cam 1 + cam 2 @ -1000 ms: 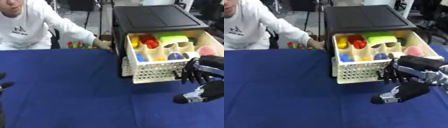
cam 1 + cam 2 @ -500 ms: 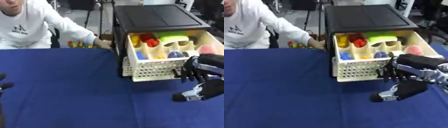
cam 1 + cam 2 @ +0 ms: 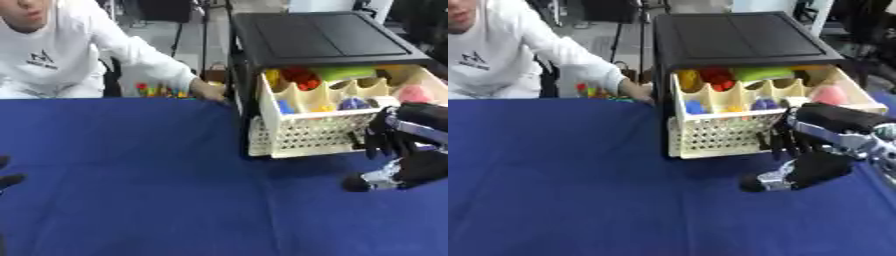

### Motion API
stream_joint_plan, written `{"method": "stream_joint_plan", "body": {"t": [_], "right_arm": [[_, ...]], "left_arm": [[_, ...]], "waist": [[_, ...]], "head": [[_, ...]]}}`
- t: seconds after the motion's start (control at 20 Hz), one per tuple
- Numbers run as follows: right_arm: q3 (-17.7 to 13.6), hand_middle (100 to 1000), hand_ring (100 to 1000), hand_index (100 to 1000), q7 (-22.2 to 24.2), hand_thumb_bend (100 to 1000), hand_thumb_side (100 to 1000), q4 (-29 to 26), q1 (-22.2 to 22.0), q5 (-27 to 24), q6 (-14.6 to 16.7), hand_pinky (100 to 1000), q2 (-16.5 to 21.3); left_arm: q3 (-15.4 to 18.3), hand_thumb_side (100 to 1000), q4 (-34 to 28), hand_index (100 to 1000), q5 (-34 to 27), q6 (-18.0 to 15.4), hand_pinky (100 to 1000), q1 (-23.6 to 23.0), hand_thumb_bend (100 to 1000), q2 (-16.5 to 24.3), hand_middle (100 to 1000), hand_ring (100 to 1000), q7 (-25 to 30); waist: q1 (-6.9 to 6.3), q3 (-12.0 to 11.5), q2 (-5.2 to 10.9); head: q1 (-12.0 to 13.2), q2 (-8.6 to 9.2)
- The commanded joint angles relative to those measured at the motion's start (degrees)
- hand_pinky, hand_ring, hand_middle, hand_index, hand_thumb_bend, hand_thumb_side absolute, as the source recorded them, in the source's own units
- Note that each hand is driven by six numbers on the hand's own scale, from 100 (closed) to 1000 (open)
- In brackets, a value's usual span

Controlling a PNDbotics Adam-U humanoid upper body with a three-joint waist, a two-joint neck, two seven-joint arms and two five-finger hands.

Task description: Pick up objects from table and place into drawer.

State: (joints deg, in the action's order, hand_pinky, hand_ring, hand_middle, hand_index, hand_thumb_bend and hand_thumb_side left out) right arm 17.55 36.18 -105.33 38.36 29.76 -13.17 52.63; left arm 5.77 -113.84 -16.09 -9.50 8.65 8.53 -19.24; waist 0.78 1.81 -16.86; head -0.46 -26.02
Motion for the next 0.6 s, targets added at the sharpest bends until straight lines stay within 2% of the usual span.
{"method": "stream_joint_plan", "body": {"t": [0.05,0.35,0.6], "right_arm": [[-0.09,974,777,965,-0.66,832,846,1.84,0.36,1.07,-0.19,341,0.38],[-0.29,974,777,966,-1.62,836,846,2.95,0.55,1.37,0.04,341,0.19],[-1.00,976,780,968,-2.88,832,854,1.10,-1.31,0.98,0.23,343,1.62]], "left_arm": [[-0.24,1000,-0.75,898,0.42,-0.03,563,0.68,589,0.24,738,687,0.24],[-0.30,1000,-0.75,898,0.81,0.10,564,0.65,588,-0.09,739,687,0.37],[-0.36,1000,-0.75,899,0.98,0.13,564,0.77,588,-0.22,739,686,0.49]], "waist": [[-0.10,-0.29,0.33],[-0.03,-0.51,-0.32],[0.12,-1.00,-0.72]], "head": [[-0.38,0.94],[-0.43,1.38],[-0.72,1.80]]}}
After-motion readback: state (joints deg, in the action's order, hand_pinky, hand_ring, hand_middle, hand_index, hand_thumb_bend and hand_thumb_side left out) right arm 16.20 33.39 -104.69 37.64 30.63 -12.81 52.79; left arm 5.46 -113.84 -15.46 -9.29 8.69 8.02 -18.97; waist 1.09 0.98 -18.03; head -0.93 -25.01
